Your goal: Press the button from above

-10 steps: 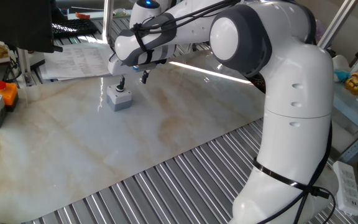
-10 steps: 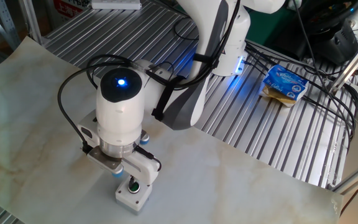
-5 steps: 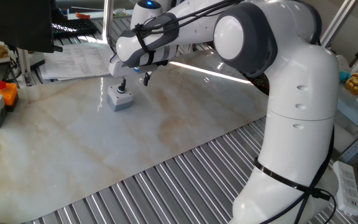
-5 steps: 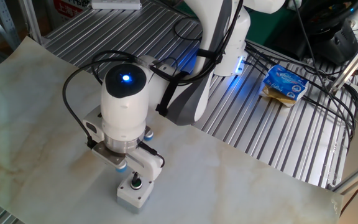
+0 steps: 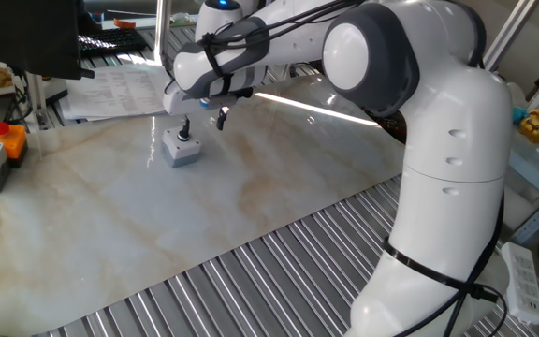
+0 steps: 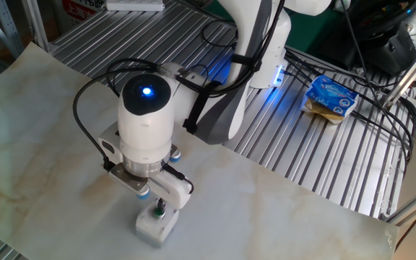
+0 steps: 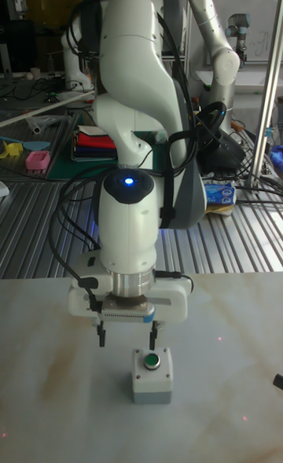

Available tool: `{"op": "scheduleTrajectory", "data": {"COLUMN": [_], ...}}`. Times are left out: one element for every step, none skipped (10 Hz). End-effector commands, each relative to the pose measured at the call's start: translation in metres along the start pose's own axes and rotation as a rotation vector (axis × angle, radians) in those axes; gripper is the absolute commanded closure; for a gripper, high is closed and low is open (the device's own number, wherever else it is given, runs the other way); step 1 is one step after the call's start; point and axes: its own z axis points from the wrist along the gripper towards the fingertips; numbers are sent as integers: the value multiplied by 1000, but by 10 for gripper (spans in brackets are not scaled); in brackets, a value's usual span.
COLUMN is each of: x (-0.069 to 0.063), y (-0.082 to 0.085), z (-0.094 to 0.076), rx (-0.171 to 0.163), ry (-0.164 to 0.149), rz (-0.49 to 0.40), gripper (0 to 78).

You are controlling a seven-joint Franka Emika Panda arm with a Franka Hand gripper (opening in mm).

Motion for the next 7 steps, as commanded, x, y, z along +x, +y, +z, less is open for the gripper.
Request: {"op": "scheduleTrajectory", "data": {"x": [-2,-2,-1,-1,-1,-1,-1], "y": [4,5,6,6,6,6,6], "z": [0,0,-2,-3,-4,-4,-4], "rx": [-2,-2,-1,-1,-1,-2,-2], "ry": [-15,-17,-19,-19,-15,-14,-12], "rz": [14,15,21,21,20,19,18], "gripper": [3,3,3,3,3,3,3]}}
